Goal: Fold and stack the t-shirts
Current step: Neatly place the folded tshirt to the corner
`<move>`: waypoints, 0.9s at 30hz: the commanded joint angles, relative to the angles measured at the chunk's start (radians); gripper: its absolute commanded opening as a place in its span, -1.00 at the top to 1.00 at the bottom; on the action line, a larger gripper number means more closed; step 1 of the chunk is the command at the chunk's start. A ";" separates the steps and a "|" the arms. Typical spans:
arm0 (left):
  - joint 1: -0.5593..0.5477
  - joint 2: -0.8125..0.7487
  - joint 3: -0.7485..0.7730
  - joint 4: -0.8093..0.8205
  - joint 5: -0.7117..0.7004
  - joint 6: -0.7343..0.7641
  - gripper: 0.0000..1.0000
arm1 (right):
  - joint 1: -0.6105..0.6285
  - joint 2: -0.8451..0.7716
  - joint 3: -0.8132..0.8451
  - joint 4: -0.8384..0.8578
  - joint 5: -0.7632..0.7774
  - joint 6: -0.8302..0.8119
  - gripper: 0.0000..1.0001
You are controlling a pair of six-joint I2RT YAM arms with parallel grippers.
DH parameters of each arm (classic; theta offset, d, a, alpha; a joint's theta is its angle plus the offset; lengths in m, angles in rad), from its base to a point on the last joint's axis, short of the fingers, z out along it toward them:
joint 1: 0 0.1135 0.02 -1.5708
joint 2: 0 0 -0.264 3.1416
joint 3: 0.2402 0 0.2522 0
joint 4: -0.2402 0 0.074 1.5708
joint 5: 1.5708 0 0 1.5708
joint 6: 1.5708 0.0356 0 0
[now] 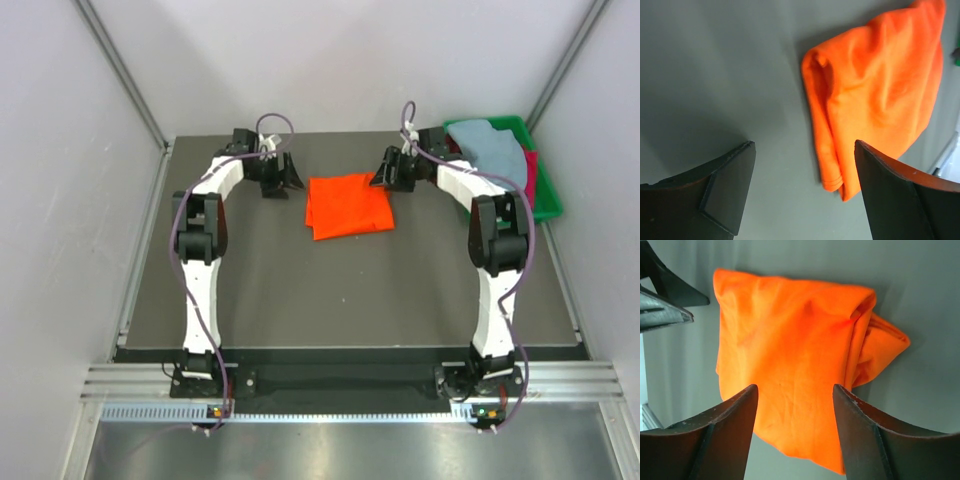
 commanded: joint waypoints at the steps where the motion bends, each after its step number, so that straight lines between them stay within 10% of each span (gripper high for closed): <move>1: -0.015 0.051 -0.024 0.044 0.068 -0.031 -0.69 | 0.016 0.010 0.005 -0.005 -0.006 -0.020 -0.23; 14: -0.141 0.129 -0.022 0.093 0.140 -0.094 -0.52 | 0.022 0.022 -0.045 -0.012 0.016 -0.027 -0.17; 19: -0.165 0.114 -0.039 0.097 0.137 -0.089 0.16 | 0.034 0.013 -0.053 -0.001 0.014 -0.024 -0.17; 21: -0.165 0.097 -0.045 0.085 0.115 -0.082 0.96 | 0.034 0.007 -0.058 0.003 0.014 -0.026 -0.17; 27: -0.110 -0.049 -0.068 -0.034 -0.033 0.016 1.00 | 0.030 -0.053 -0.071 -0.006 0.025 -0.050 -0.16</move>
